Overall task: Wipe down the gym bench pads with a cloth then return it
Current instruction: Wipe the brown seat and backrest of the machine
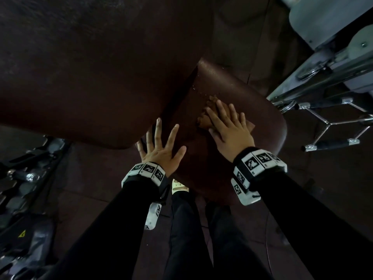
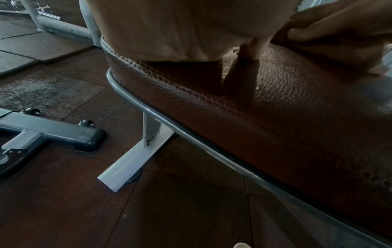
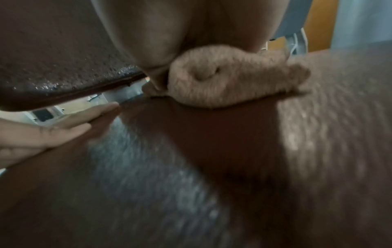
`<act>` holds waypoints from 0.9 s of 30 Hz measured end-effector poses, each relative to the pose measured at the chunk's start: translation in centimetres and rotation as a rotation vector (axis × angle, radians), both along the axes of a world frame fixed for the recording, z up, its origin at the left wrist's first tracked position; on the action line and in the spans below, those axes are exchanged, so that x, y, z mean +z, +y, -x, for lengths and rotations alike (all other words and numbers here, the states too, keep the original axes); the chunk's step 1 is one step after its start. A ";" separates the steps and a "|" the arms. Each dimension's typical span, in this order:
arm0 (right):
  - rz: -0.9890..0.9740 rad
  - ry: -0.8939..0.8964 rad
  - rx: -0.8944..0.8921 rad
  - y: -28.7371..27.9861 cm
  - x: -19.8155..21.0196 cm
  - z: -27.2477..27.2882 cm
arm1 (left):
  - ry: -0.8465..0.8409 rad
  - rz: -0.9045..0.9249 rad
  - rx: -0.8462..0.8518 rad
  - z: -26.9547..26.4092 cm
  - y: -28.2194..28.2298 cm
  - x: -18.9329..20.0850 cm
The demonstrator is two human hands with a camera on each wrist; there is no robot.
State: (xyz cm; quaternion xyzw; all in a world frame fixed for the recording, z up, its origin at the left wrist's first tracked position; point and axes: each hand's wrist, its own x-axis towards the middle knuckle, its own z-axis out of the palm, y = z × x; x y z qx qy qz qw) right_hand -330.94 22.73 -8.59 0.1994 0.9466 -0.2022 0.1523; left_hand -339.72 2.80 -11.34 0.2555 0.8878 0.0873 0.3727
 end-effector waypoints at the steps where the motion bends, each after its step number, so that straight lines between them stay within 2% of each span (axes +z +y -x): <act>1: 0.014 0.007 0.010 0.2 0.1 0.0 | -0.004 0.000 0.002 0.0 0.0 0.0; 4: 0.017 0.029 0.077 0.9 0.3 -1.6 | -0.007 0.000 0.003 0.0 0.1 0.1; 10: -0.006 -0.109 0.141 -0.2 0.5 -6.1 | -0.041 0.016 0.001 0.0 0.2 0.3; 13: -0.006 -0.153 0.119 -0.9 0.6 -3.9 | -0.053 0.023 0.003 0.0 0.3 0.4; 16: -0.022 -0.103 0.153 -0.9 0.5 0.5 | -0.061 0.032 0.001 0.0 0.3 0.6; 22: -0.050 -0.038 0.197 2.9 -0.9 9.5 | -0.085 0.051 -0.014 0.1 0.3 0.9; 27: 0.003 -0.013 0.095 6.8 -1.4 9.4 | -0.107 0.045 -0.008 0.1 0.3 1.0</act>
